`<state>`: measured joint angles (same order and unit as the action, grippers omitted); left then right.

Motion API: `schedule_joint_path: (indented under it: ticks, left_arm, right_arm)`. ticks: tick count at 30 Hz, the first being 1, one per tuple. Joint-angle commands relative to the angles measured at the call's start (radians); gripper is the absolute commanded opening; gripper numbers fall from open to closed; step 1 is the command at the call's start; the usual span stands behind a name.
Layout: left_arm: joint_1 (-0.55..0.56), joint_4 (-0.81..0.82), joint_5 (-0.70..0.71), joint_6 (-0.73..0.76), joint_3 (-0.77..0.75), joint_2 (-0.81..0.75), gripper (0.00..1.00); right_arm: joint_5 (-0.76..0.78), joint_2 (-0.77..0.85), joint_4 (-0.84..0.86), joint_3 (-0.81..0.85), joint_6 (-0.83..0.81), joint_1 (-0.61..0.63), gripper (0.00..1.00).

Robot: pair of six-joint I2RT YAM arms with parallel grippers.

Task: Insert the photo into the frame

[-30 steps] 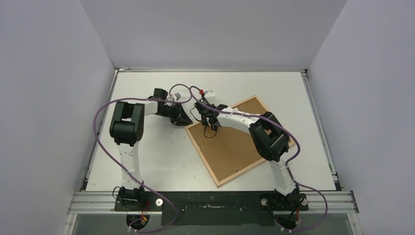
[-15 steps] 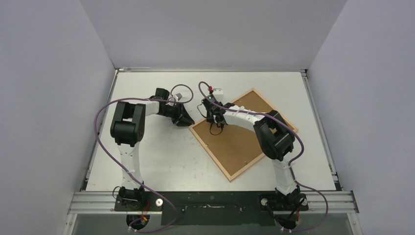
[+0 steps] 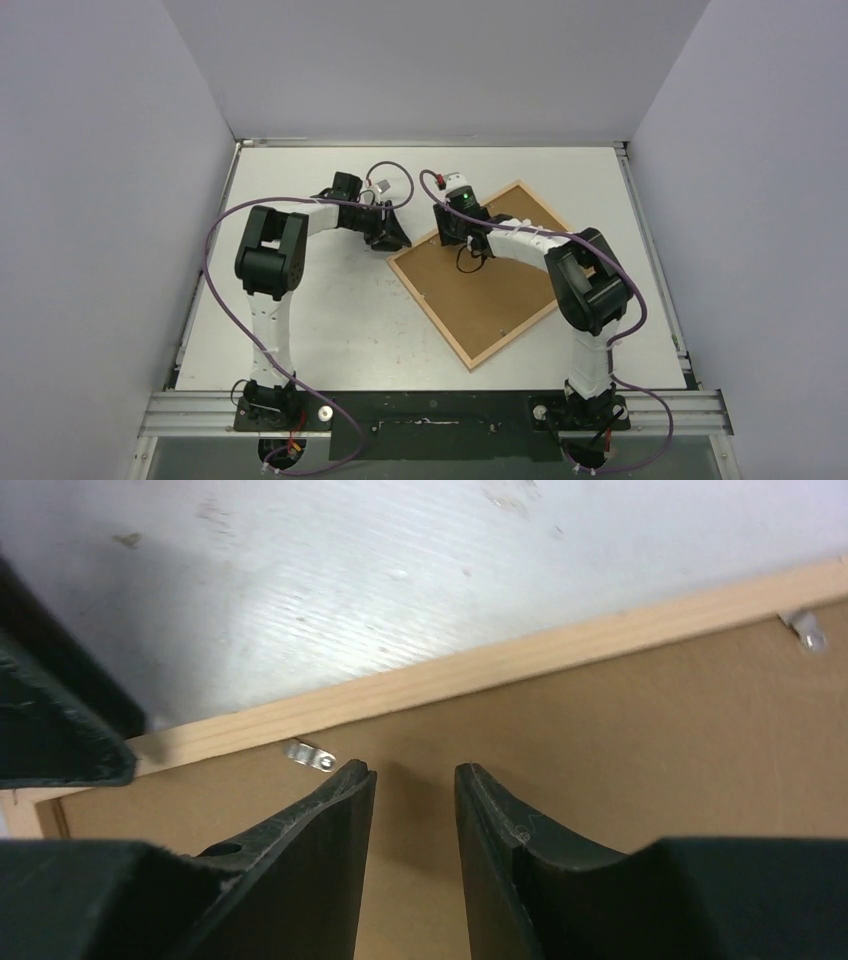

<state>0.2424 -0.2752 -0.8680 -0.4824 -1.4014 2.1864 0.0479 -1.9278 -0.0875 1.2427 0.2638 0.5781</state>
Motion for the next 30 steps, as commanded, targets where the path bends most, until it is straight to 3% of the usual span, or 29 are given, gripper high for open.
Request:
schedule_joint_path:
  ticks: [1,13,23,30]
  left_arm:
    - [0.033,-0.013,0.097,0.129,-0.035,0.017,0.38]
    - [0.043,-0.037,0.085,0.161,0.021,0.010,0.31]
    - [0.043,-0.045,0.036,0.124,0.015,0.036,0.27]
    - [0.042,-0.044,-0.011,0.120,0.000,0.028,0.31]
  right_arm:
    - [-0.091,0.014,0.232,-0.058,-0.221,0.011,0.37]
    - [-0.245,-0.035,0.435,-0.152,-0.427,0.016,0.36]
    - [-0.187,-0.031,0.466,-0.200,-0.528,0.050,0.37]
    - [-0.226,-0.016,0.491,-0.228,-0.527,0.047,0.38]
